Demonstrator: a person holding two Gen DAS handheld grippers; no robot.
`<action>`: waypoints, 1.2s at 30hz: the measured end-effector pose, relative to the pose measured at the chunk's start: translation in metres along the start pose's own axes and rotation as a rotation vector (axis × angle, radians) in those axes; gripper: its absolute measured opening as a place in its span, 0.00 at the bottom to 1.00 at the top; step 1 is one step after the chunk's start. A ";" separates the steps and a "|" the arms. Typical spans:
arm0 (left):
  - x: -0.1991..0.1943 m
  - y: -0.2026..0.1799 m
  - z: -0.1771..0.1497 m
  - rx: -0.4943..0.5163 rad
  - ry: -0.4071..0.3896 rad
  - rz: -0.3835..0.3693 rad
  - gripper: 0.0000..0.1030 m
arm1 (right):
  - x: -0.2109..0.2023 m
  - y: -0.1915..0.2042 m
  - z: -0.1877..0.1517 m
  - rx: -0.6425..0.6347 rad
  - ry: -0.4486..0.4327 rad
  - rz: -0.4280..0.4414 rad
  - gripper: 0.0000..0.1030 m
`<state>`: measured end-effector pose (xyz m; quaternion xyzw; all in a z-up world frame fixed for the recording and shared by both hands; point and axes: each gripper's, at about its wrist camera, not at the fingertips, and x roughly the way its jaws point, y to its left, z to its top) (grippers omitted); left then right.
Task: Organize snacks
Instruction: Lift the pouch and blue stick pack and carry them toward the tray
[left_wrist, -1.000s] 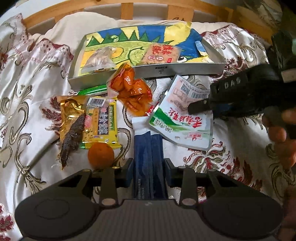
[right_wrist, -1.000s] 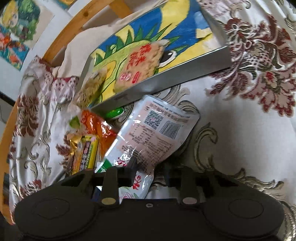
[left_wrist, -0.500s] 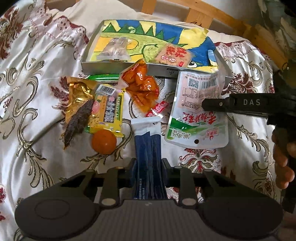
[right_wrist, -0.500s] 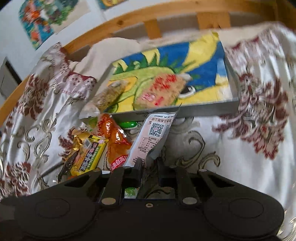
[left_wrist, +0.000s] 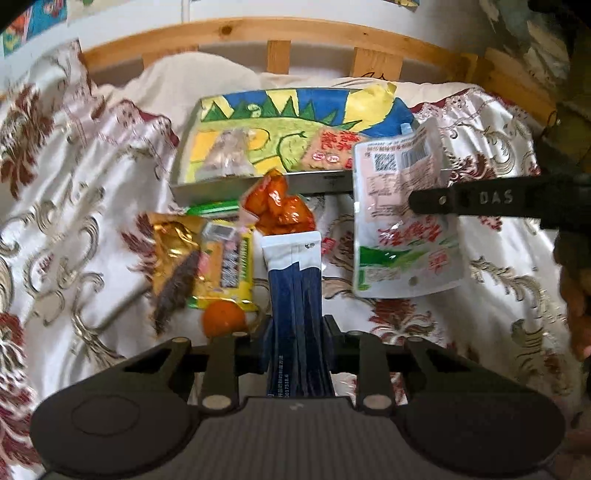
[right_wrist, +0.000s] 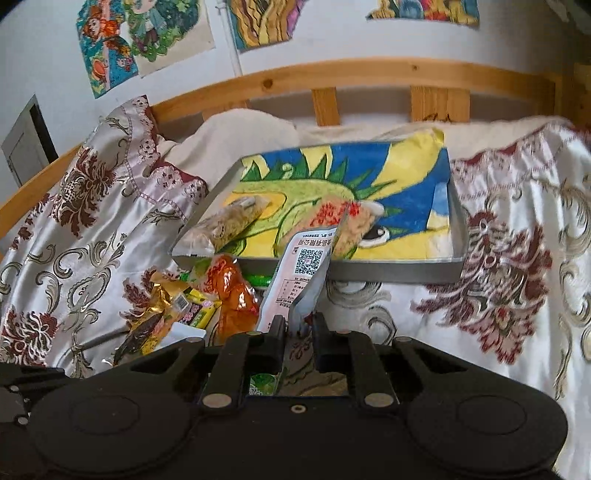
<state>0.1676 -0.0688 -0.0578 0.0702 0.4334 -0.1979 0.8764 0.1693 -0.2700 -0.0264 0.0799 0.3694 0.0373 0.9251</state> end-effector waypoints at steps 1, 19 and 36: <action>0.000 0.001 0.000 -0.002 0.000 0.001 0.28 | -0.002 0.001 0.001 -0.004 -0.008 0.001 0.15; 0.005 0.014 0.080 -0.135 -0.158 -0.133 0.29 | -0.005 -0.042 0.036 0.113 -0.219 -0.020 0.15; 0.090 0.005 0.196 -0.168 -0.283 -0.046 0.29 | 0.043 -0.096 0.097 0.189 -0.343 -0.038 0.15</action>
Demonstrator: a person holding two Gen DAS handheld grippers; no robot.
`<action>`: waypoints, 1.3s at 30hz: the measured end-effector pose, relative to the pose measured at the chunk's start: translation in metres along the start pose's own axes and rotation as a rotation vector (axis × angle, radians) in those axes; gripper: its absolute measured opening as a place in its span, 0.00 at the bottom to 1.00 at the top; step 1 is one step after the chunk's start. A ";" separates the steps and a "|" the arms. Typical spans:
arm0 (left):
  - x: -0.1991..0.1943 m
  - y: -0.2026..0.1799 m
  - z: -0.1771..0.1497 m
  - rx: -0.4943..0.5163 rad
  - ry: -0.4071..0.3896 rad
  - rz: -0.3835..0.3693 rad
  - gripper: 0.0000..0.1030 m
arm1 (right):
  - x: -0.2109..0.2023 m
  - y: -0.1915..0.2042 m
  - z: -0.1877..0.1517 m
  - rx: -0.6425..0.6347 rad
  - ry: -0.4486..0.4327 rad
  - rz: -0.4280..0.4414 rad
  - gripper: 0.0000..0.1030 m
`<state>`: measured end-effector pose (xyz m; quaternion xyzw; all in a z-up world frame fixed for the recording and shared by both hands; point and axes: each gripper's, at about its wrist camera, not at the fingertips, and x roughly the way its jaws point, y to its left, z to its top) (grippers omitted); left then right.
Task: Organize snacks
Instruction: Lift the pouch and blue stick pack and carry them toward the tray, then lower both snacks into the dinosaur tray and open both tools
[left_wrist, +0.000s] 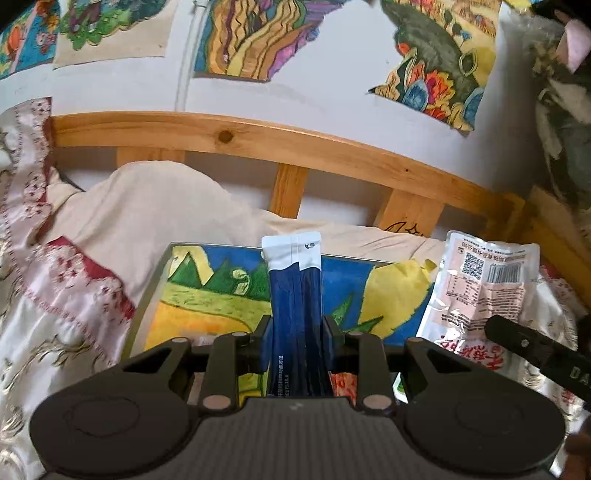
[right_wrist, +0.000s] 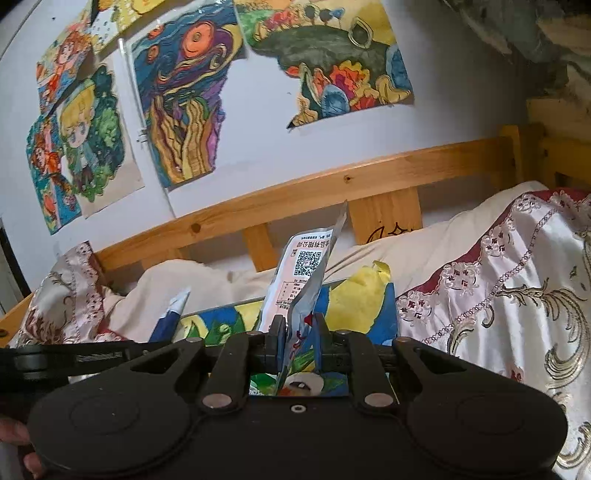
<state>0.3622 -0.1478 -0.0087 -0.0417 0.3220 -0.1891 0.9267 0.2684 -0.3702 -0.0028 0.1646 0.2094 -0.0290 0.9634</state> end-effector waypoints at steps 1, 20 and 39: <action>0.007 -0.003 0.000 0.007 0.003 0.006 0.29 | 0.004 -0.002 0.000 0.004 0.003 -0.002 0.15; 0.069 -0.018 -0.035 0.049 0.117 0.086 0.30 | 0.047 -0.023 -0.035 0.048 0.152 -0.073 0.13; 0.036 -0.012 -0.033 0.006 0.069 0.137 0.75 | 0.040 -0.016 -0.027 -0.003 0.172 -0.151 0.51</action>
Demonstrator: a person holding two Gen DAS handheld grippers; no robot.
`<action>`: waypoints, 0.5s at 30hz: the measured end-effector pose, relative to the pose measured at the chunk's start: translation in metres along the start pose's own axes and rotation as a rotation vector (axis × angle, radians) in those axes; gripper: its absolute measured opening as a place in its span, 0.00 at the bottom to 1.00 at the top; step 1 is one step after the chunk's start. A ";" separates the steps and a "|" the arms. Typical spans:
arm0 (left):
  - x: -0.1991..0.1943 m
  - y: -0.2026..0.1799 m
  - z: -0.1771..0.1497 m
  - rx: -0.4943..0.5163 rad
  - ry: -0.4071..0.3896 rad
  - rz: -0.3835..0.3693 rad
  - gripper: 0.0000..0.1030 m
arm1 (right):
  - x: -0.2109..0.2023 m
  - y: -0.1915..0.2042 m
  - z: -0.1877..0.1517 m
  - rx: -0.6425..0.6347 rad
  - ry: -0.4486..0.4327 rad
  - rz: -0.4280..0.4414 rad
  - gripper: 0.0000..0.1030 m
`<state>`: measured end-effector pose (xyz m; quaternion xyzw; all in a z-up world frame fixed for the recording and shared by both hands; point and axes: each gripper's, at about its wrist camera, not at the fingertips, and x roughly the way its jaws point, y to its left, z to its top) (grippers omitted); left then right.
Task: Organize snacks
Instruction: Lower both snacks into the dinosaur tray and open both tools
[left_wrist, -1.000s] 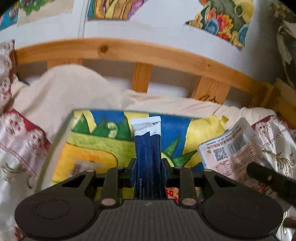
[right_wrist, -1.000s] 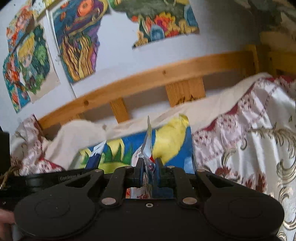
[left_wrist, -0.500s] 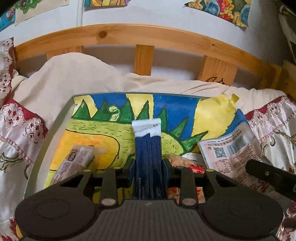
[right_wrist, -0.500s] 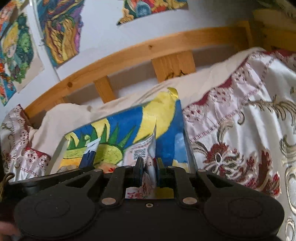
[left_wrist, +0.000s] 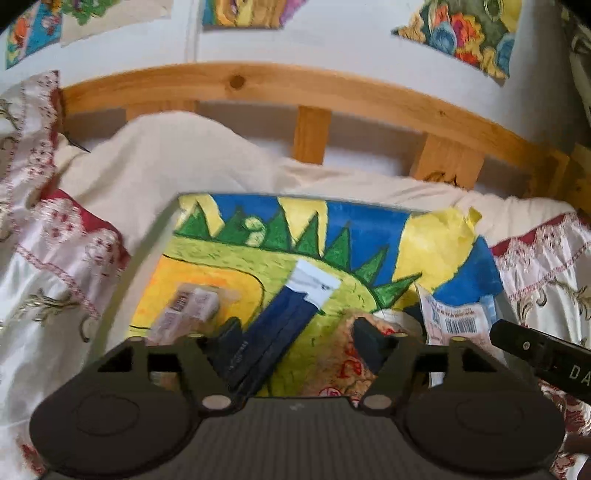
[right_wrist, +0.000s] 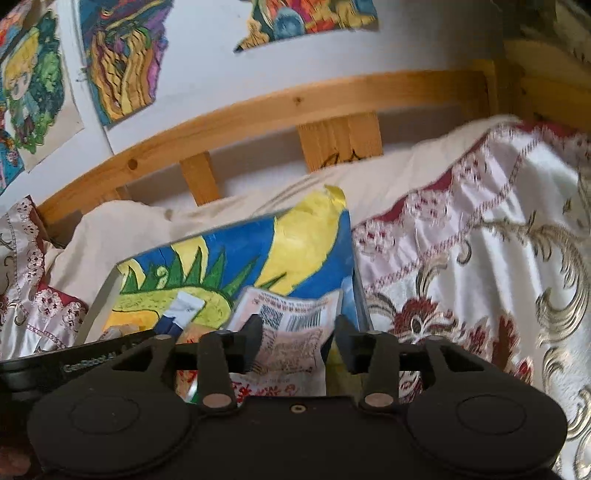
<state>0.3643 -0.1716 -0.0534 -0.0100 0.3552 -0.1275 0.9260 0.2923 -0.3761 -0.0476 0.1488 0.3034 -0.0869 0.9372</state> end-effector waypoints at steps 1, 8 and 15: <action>-0.006 0.002 0.001 -0.002 -0.018 0.008 0.80 | -0.004 0.001 0.001 -0.009 -0.013 -0.002 0.59; -0.061 0.023 -0.002 -0.022 -0.142 0.115 0.97 | -0.038 0.019 -0.005 -0.138 -0.128 -0.070 0.90; -0.122 0.044 -0.019 -0.002 -0.252 0.173 0.99 | -0.090 0.038 -0.019 -0.256 -0.279 -0.084 0.99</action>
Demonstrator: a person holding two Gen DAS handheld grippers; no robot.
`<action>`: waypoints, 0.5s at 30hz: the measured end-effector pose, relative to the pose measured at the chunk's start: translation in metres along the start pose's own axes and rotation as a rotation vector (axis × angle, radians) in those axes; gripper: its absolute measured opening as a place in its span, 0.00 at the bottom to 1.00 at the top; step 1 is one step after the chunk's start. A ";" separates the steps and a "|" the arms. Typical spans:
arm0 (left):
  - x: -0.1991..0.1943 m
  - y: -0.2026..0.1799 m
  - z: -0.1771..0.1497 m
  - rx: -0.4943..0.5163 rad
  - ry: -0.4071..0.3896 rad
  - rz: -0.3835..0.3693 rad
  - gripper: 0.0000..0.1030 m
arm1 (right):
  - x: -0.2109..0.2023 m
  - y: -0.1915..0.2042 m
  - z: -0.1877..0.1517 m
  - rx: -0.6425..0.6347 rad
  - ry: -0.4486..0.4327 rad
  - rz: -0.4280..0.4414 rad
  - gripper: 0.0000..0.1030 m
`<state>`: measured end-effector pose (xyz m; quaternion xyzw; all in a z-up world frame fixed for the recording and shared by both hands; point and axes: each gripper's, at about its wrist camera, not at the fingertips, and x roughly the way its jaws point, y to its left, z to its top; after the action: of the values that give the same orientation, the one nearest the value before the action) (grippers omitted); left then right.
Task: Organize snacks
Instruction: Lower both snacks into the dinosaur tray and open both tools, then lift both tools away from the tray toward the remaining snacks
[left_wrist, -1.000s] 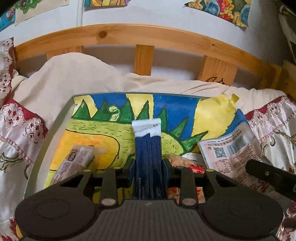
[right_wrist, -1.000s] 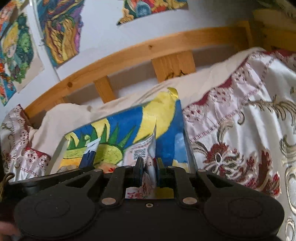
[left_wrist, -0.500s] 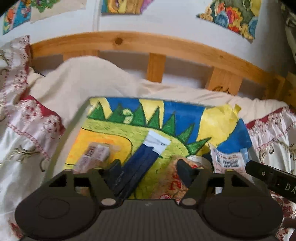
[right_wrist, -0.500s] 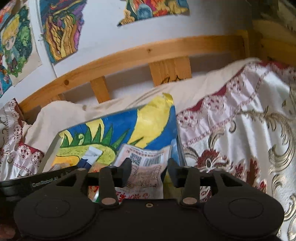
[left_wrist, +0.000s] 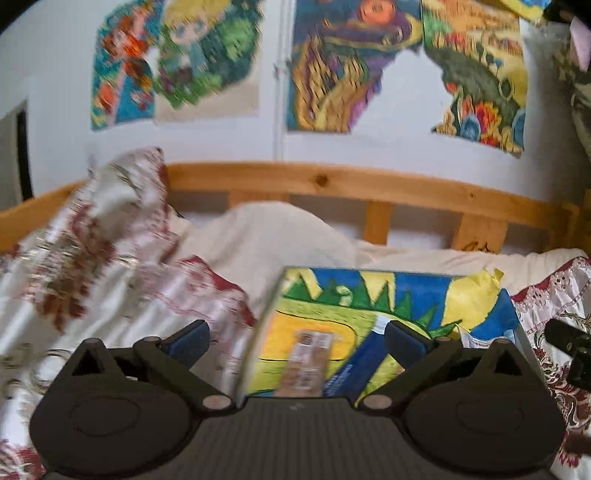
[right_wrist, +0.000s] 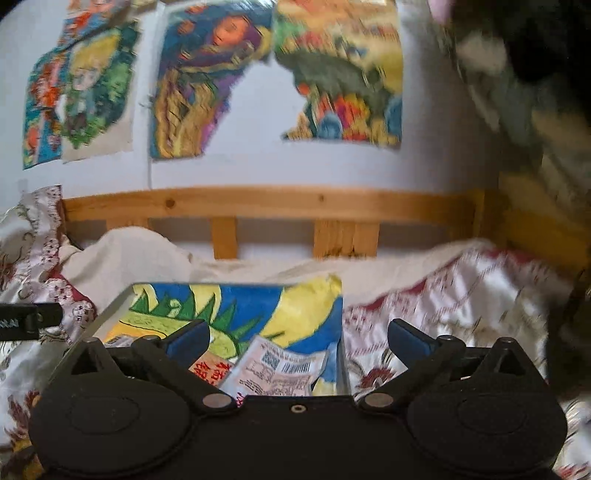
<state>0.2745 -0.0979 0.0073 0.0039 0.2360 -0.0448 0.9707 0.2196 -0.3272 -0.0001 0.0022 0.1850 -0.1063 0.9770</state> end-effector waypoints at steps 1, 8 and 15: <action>-0.009 0.004 -0.002 -0.002 -0.015 0.003 0.99 | -0.008 0.003 0.001 -0.017 -0.020 -0.002 0.99; -0.068 0.026 -0.019 0.022 -0.063 0.025 0.99 | -0.059 0.018 -0.001 -0.045 -0.076 0.030 0.99; -0.119 0.044 -0.040 0.045 -0.121 0.069 0.99 | -0.110 0.039 -0.012 -0.089 -0.096 0.096 0.99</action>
<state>0.1551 -0.0431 0.0258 0.0311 0.1754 -0.0167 0.9839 0.1236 -0.2658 0.0275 -0.0376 0.1422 -0.0507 0.9878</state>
